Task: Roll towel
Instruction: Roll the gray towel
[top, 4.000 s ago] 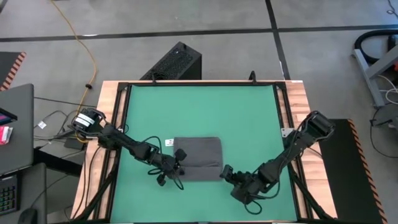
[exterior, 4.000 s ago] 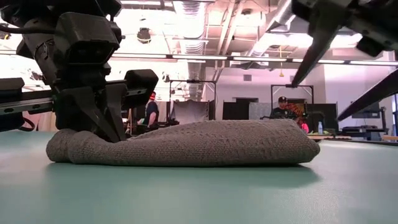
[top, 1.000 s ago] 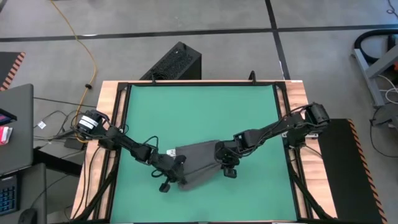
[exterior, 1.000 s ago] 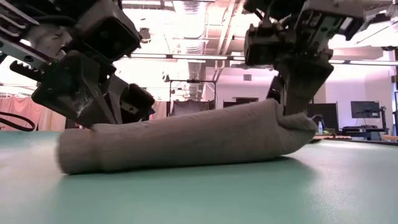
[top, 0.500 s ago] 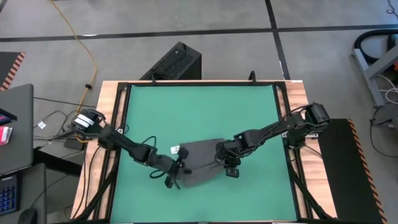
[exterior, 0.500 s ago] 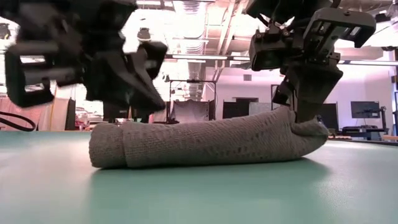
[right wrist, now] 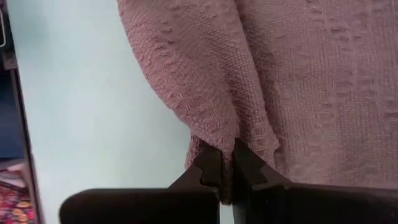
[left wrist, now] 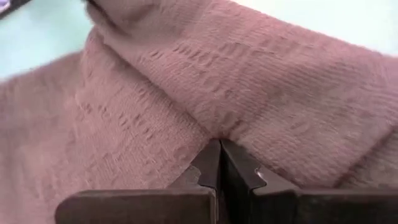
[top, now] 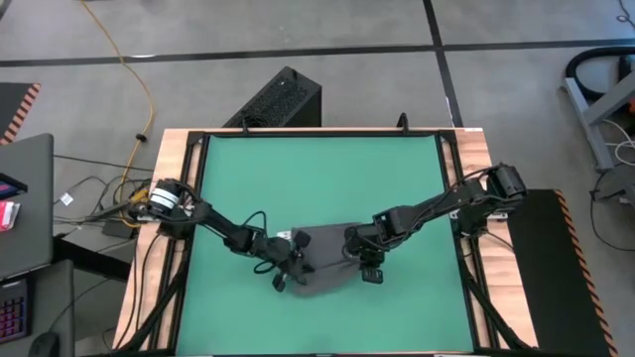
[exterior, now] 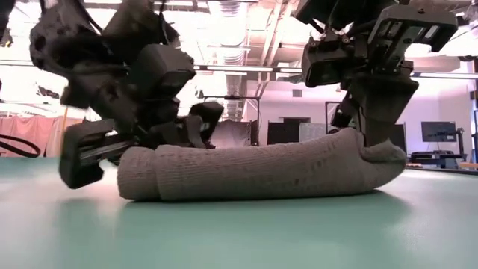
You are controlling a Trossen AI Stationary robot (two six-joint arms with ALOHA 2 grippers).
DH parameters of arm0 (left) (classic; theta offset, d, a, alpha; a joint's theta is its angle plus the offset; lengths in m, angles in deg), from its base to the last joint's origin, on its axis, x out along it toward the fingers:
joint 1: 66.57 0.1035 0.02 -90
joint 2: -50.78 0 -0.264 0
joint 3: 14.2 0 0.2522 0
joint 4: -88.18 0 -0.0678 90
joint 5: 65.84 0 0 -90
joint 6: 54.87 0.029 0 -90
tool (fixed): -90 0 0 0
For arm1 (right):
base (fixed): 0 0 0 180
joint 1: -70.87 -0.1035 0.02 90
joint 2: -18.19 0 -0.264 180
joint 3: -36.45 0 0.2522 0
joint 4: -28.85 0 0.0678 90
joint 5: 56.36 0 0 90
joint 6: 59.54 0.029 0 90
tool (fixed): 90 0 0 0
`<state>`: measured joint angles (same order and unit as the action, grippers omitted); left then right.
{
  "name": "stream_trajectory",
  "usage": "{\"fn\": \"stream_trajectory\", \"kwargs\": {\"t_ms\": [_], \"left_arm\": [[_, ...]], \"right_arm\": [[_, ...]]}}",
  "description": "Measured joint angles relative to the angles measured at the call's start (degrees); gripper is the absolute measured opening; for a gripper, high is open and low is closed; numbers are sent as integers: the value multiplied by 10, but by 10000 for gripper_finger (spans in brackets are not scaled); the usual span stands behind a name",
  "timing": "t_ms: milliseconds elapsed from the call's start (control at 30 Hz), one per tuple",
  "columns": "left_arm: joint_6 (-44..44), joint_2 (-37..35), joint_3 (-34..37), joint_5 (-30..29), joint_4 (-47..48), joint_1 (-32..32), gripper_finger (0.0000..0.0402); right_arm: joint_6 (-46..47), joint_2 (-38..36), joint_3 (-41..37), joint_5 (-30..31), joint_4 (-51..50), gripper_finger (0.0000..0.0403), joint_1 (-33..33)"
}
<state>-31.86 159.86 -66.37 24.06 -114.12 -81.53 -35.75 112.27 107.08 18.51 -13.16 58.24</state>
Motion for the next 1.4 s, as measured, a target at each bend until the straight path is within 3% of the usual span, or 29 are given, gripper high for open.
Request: {"fn": "stream_trajectory", "kwargs": {"t_ms": [100,433,1233,1400], "left_arm": [[-38,20,-4,56,-11,7,0],[-86,25,-3,76,-27,-17,0],[-113,25,-2,53,-21,-33,0],[-117,4,-1,23,-2,-52,0]], "right_arm": [[23,0,0,-20,-2,21,9],[41,-8,2,-29,-11,21,48],[-23,45,2,-16,-2,21,112],[-24,46,2,-6,3,21,121]]}}
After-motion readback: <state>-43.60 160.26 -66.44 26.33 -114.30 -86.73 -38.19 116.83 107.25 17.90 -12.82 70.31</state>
